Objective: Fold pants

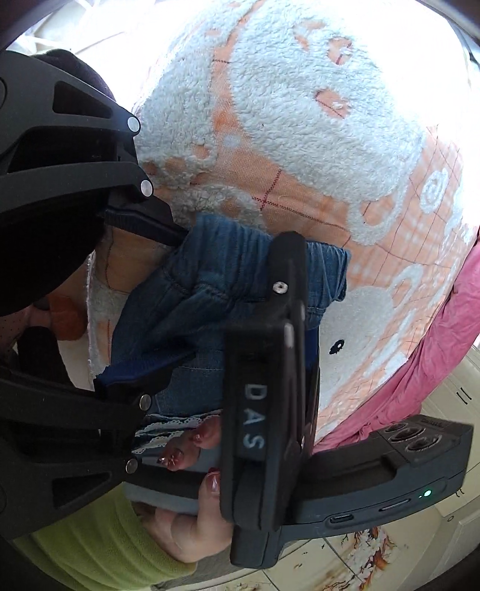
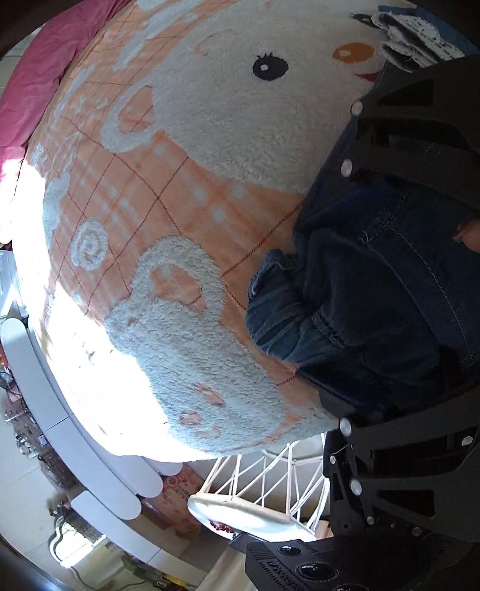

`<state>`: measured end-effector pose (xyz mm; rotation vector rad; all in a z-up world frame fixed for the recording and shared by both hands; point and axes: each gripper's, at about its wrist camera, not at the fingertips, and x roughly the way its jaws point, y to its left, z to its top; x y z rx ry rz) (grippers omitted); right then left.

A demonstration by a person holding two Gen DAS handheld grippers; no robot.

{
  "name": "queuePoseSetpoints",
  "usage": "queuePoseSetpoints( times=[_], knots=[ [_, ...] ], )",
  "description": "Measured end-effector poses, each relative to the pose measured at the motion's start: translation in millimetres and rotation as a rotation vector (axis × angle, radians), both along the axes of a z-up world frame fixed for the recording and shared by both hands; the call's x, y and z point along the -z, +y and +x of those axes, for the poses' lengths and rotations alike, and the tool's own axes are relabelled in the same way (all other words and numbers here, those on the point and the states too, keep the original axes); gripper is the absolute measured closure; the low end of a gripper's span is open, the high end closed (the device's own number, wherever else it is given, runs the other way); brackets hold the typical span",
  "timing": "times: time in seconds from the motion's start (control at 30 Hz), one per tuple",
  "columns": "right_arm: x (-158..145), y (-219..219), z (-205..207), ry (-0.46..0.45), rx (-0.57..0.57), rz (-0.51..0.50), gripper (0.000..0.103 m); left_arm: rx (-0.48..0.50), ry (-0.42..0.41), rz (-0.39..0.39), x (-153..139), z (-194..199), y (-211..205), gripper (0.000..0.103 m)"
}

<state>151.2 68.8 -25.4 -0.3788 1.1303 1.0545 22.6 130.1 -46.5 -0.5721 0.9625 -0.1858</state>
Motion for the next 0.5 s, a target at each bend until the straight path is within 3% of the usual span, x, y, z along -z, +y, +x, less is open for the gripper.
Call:
queuePoseSetpoints(
  times=[0.03,0.17,0.27,0.43,0.5],
  knots=[
    [-3,-4,1,0.001,0.002,0.022,0.053,-0.002,-0.002,-0.006,0,-1,1,0.054],
    [-23,-32,5,0.044,0.026,0.146,0.067,-0.002,-0.017,-0.057,-3,-3,4,0.027],
    [-39,-58,8,0.069,0.049,0.258,0.07,-0.005,-0.037,-0.077,-5,-1,1,0.022],
    [-64,-96,12,0.054,0.08,0.363,0.071,0.023,-0.05,-0.146,-10,12,-15,0.021],
    [-70,-110,15,0.048,0.097,0.382,0.071,0.051,-0.062,-0.161,-17,16,-27,0.037]
  ],
)
